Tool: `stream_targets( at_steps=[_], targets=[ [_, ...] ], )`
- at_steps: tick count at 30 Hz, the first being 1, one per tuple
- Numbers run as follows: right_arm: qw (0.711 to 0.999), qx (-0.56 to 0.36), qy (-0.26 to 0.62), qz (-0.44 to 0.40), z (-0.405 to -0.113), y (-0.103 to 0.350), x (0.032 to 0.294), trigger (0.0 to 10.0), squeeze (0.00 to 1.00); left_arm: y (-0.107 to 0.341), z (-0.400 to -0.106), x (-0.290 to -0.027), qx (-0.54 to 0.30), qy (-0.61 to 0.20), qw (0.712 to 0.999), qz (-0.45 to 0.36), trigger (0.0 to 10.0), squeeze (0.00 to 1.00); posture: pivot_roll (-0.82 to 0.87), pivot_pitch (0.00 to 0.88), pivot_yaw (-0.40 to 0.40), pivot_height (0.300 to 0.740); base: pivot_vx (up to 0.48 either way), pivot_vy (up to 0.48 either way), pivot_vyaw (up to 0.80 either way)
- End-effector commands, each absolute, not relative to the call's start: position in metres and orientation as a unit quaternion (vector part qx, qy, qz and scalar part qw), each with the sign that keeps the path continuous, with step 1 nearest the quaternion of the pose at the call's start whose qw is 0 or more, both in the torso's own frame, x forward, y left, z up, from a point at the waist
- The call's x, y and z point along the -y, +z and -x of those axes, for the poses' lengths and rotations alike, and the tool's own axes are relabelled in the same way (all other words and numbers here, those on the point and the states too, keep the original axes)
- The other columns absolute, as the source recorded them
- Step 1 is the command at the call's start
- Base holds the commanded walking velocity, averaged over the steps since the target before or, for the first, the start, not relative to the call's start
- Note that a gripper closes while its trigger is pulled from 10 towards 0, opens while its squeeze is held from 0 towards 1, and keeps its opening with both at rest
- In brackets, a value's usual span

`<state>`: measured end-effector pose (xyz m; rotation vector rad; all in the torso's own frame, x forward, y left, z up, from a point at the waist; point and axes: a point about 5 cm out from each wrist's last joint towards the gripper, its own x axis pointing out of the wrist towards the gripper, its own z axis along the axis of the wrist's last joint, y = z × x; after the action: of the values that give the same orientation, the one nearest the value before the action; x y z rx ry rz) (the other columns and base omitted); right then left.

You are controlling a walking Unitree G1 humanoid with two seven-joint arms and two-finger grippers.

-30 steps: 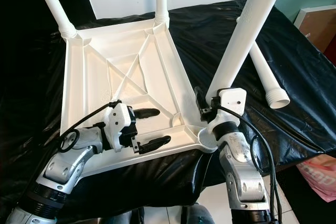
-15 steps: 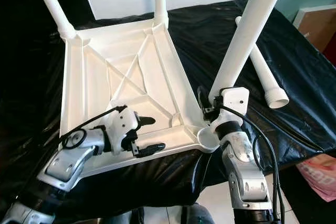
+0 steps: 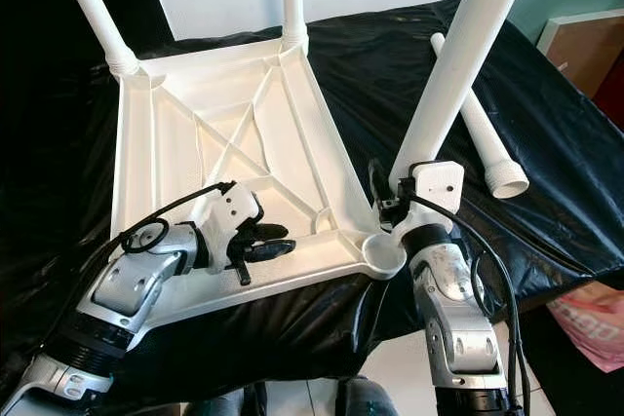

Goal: Building children table

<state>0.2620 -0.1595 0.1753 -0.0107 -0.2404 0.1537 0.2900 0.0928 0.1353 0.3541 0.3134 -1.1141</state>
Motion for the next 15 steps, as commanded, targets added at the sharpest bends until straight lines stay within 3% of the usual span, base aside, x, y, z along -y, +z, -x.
stream_targets(
  at_steps=[1,13,15],
  targets=[
    [0.988,0.131,0.078,0.009,-0.261,0.179,0.159,10.0,0.0,0.119,-0.307,-0.122,-0.185,-0.348,0.898,-0.195,0.0,0.0,-0.03,0.174,0.002,0.74,0.0,0.0,0.0],
    [0.988,0.132,0.077,0.009,-0.261,0.179,0.158,10.0,0.0,0.132,-0.338,-0.147,-0.181,-0.176,0.954,-0.158,0.0,0.0,-0.04,0.174,0.003,0.74,0.0,0.0,0.0],
    [0.988,0.132,0.077,0.009,-0.261,0.179,0.158,10.0,0.0,0.134,-0.34,-0.15,-0.176,-0.163,0.958,-0.158,0.5,0.0,-0.05,0.172,0.003,0.74,0.0,0.0,0.0]
  ],
)
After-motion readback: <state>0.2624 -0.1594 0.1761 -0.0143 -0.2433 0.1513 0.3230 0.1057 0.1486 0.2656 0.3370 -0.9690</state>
